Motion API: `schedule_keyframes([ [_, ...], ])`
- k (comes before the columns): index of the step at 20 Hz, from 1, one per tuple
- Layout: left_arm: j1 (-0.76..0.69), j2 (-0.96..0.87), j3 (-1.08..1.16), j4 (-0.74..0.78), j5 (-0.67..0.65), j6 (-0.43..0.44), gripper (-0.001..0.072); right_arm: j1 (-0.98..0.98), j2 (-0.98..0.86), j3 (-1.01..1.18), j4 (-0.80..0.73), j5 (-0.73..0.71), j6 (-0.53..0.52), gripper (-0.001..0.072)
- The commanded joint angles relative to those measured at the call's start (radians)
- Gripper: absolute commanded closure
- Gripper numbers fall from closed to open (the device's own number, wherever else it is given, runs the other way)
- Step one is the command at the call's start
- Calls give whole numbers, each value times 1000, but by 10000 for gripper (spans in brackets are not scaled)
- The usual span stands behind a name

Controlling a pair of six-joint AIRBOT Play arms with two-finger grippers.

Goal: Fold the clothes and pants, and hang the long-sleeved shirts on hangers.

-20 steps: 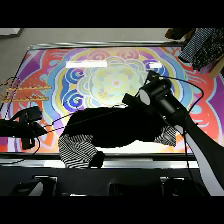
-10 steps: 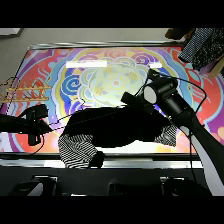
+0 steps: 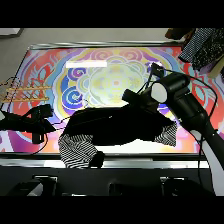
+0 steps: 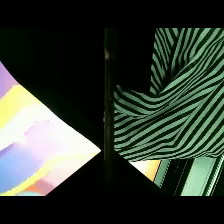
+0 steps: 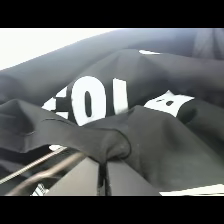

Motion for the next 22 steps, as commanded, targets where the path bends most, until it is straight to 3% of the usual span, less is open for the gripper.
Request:
schedule_keyframes([
  [1,-77,-31,0,0,32,-1,681,0,5,46,27,35,-44,689],
  [10,-209,-134,1,-9,127,-2,681,0,32,131,169,125,-102,688],
  [16,-322,-190,43,-83,248,-4,681,0,28,189,200,137,-92,688],
  [18,-362,-222,53,-90,284,-55,681,0,23,189,200,135,-92,688],
  [22,-406,-251,56,-209,389,-65,681,0,10,189,204,139,-89,688],
])
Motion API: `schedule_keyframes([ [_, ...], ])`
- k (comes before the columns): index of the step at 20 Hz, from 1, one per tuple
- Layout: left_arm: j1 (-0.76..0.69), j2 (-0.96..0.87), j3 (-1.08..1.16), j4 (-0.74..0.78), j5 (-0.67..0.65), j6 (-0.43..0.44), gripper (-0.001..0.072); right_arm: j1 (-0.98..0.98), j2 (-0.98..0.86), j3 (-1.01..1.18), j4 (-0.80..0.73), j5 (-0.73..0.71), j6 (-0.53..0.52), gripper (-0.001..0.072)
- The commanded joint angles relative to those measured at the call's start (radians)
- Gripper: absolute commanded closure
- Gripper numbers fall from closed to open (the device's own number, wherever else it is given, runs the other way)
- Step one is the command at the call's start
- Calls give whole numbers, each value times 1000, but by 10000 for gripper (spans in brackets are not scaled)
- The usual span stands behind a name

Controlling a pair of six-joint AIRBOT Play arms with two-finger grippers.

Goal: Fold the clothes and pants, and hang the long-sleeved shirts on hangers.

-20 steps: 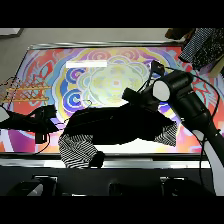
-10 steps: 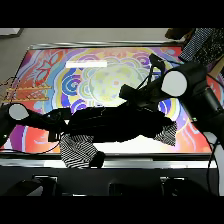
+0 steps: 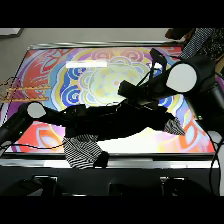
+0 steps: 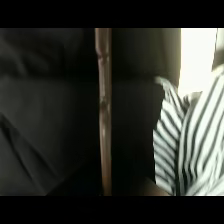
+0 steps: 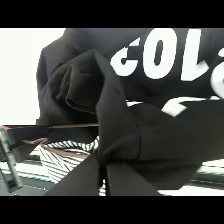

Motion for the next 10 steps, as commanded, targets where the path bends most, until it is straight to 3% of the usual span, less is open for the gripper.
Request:
schedule_keyframes([
  [1,-49,-26,5,-97,114,-19,681,1,-13,3,14,2,4,688],
  [10,-92,-64,5,-119,167,-64,681,1,-14,3,40,33,3,687],
])
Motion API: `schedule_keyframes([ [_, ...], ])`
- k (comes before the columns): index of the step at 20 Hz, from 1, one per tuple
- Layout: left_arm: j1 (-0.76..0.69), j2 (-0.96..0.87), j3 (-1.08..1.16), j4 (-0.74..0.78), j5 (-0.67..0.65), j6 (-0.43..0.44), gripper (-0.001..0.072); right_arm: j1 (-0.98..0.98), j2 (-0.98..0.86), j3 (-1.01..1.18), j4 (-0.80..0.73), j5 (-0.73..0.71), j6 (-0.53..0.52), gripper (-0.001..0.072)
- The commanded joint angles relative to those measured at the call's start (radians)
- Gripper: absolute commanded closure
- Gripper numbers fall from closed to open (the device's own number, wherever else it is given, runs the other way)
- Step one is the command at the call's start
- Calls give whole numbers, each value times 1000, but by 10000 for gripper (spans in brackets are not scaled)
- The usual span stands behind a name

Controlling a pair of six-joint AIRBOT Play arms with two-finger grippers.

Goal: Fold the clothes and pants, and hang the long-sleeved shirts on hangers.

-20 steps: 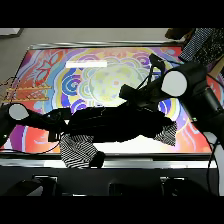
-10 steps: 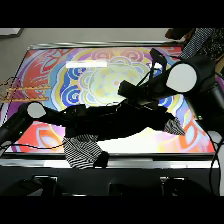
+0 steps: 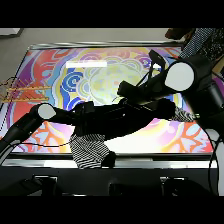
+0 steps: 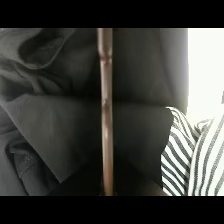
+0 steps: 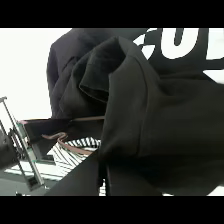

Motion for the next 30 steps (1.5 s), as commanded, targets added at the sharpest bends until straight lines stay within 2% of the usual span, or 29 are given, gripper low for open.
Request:
schedule_keyframes([
  [1,-6,-8,1,-15,23,-23,681,1,-1,1,6,27,-4,687],
  [2,-6,-8,1,-15,23,-23,682,1,-1,1,-7,31,-4,661],
  [3,-6,-8,1,-15,23,-23,682,1,0,1,-26,38,-3,564],
  [6,-6,-8,1,-15,23,-23,682,1,15,1,-115,56,-2,384],
  [8,-6,-8,1,-15,23,-23,682,1,25,1,-171,68,2,382],
  [9,-6,-8,1,-15,23,-23,682,1,27,1,-180,70,2,347],
  [10,-6,-8,1,-15,23,-23,682,1,27,1,-189,69,2,256],
  [11,-6,-8,1,-15,23,-23,682,1,27,1,-199,69,2,207],
  [24,-6,-8,1,-15,23,-23,682,1,45,1,-433,56,48,208],
  [28,-6,-8,1,-15,23,-23,682,-61,68,2,-457,124,76,208],
  [29,-6,-8,1,-15,23,-23,682,-116,73,2,-444,163,51,207],
  [30,-6,-8,1,-15,23,-23,682,-184,73,2,-396,193,-29,206],
])
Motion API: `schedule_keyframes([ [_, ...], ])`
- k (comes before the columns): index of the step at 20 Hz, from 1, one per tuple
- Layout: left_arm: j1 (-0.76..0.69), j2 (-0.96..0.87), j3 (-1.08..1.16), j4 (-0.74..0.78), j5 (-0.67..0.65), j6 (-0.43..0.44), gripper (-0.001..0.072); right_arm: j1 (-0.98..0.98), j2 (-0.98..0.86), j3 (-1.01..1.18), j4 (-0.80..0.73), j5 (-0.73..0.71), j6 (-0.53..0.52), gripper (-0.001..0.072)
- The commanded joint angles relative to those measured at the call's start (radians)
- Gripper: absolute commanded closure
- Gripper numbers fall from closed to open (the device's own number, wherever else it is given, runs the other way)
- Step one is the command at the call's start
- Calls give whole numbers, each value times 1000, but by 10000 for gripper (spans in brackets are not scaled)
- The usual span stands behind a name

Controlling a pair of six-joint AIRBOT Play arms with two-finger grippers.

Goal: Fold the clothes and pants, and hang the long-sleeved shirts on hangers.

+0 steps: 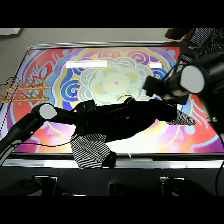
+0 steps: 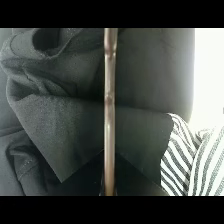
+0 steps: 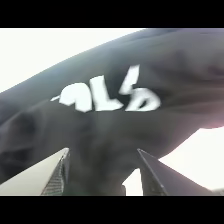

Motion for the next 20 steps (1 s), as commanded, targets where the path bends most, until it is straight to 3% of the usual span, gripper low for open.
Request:
schedule_keyframes([
  [1,1,-1,0,0,0,0,682,-187,6,1,137,92,-245,206],
  [2,1,-1,0,0,0,0,682,-262,5,1,247,97,-470,209],
  [4,1,-1,0,0,0,0,682,-329,6,1,306,117,-857,207],
  [6,1,-1,0,0,0,0,683,-328,5,1,300,104,-1166,159],
  [8,1,-1,0,0,0,0,682,-328,0,-1,336,73,-1386,134],
  [9,1,-1,0,0,0,0,682,-328,-10,-1,341,73,-1452,90],
  [20,1,-1,0,1,0,0,682,-328,-178,-2,601,79,-1674,97],
])
